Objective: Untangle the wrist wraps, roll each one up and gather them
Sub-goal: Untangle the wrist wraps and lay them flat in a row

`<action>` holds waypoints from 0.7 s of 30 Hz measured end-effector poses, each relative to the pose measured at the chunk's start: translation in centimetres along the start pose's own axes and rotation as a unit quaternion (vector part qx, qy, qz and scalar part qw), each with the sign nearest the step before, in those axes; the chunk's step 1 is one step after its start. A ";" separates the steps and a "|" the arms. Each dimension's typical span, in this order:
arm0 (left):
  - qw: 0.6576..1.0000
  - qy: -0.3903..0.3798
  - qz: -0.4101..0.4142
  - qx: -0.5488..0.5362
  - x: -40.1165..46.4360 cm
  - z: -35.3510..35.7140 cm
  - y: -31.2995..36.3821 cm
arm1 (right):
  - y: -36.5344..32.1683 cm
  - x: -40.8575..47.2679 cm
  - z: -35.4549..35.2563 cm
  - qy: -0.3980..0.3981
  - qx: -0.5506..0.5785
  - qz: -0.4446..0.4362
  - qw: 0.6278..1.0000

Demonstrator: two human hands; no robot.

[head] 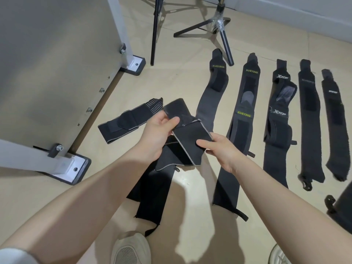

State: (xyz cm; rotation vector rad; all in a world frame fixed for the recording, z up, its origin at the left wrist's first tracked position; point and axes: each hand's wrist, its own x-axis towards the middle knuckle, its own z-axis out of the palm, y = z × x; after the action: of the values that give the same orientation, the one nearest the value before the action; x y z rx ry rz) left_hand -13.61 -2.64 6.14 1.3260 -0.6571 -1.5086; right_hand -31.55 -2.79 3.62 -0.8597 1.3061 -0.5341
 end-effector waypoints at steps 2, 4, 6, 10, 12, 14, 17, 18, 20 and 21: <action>0.999 0.026 0.031 0.008 0.3 -0.2 0.5 | 0.2 0.1 -0.1 0.016 -0.077 -0.001 0.997; 0.998 0.041 0.038 0.017 0.5 -0.3 0.7 | 0.1 0.0 -0.1 0.010 -0.098 -0.011 0.995; 0.998 0.052 0.031 0.011 0.8 -0.3 0.8 | -0.1 -0.1 0.1 0.004 -0.111 -0.021 0.994; 0.998 0.046 -0.024 -0.027 1.5 -0.5 0.1 | -0.3 0.0 0.8 -0.041 -0.035 -0.007 0.999; 0.995 -0.033 -0.071 -0.068 1.0 -0.5 -0.5 | -0.3 0.2 1.0 -0.037 0.001 0.005 0.999; 0.989 -0.099 -0.093 -0.053 0.4 -0.2 -1.6 | -0.5 0.1 1.1 -0.028 0.051 0.019 0.998; 0.989 -0.110 -0.091 0.042 0.2 0.4 -2.6 | -0.9 -0.1 0.6 0.013 0.071 -0.001 0.997; 0.987 -0.115 -0.083 0.079 0.3 0.7 -2.9 | -1.0 -0.2 0.3 0.029 0.067 -0.014 0.997; 0.976 -0.134 -0.060 0.161 0.3 1.4 -3.3 | -1.3 -0.4 -0.5 0.067 0.082 -0.026 0.994; 0.969 -0.145 -0.049 0.193 0.2 1.8 -3.5 | -1.4 -0.5 -1.0 0.084 0.101 -0.020 0.991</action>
State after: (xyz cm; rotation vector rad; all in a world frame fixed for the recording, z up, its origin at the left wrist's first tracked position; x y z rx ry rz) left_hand -16.38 -1.92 3.46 1.4511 -1.1320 -1.7341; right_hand -32.47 -3.46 5.02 -0.6851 1.3621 -0.7695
